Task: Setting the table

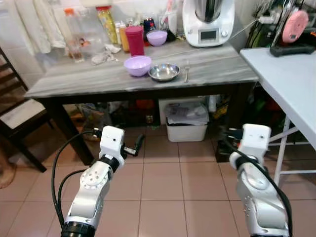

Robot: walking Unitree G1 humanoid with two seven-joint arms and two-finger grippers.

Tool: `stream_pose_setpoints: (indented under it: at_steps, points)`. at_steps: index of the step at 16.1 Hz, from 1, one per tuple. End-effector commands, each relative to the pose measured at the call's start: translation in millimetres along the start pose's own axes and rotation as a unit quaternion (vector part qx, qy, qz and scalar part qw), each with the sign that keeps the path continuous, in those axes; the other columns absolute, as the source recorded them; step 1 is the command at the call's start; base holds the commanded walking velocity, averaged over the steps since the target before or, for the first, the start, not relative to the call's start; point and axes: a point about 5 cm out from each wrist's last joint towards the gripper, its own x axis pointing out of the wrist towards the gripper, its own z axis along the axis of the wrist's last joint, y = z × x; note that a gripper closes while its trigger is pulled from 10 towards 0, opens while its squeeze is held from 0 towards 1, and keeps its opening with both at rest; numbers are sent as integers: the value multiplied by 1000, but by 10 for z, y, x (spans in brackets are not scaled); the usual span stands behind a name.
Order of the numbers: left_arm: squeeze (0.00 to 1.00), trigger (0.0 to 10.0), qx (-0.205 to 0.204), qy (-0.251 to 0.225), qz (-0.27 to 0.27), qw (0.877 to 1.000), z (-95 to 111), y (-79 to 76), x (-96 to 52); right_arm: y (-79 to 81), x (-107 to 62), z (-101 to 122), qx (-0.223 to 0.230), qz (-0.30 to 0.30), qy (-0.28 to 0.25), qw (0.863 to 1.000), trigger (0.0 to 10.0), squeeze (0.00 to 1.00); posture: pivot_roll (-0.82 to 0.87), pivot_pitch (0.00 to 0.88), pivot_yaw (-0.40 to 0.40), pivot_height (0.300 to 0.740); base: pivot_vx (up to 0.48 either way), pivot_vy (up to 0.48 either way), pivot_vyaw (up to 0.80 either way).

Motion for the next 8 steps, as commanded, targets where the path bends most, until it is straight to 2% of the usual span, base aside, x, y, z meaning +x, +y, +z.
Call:
stream_pose_setpoints:
  at_steps: [1,3,8]
  points:
    - [0,10000,-3,-9,-6,1000,41,0,12,15,15,73,-3,4,-14,1000,10000,0,-291,0,96,740,0,0,0]
    - [0,10000,-11,-10,-15,1000,40,-29,8,5,18,80,-1,4,-16,1000,10000,0,-292,0,96,740,0,0,0]
    - [0,10000,-16,-12,-21,1000,43,-36,3,3,15,77,0,5,-16,1000,10000,0,-293,0,93,740,0,-374,0]
